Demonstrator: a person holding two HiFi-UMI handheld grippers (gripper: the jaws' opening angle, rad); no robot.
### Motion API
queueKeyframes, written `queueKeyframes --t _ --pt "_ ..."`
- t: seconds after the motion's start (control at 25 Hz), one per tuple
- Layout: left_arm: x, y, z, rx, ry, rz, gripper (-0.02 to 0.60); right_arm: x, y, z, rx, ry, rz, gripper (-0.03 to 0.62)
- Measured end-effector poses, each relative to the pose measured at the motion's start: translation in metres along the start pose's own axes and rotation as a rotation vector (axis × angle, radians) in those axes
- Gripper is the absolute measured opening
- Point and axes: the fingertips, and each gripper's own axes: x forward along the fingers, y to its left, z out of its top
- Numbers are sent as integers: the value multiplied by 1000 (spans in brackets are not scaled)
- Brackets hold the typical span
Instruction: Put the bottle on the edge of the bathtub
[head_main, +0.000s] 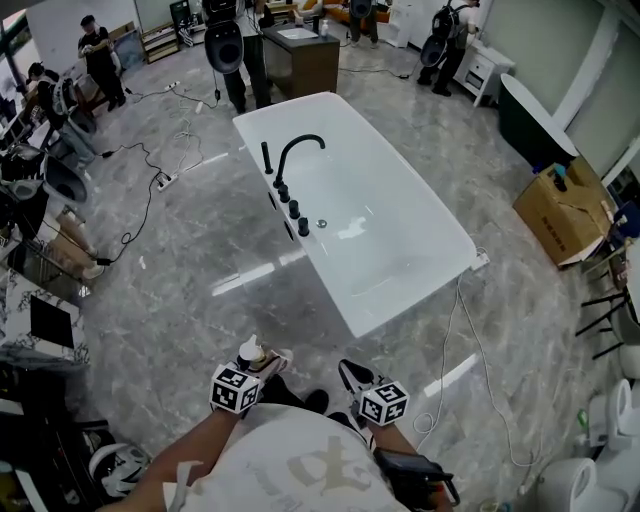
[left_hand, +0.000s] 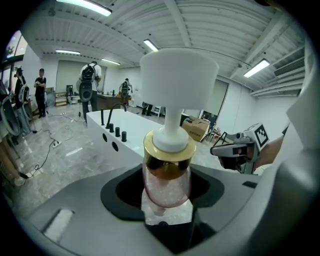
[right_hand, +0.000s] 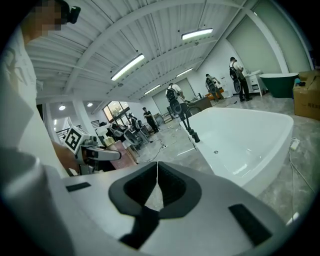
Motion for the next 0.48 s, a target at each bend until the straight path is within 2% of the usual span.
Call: queueKeyframes --t 0.2,0.48 --pt "11 -2 11 25 3 -7 221 -21 -25 5 16 -33 -84 6" --pt "24 -16 25 48 -10 -35 221 -36 -47 3 50 -53 -141 6"
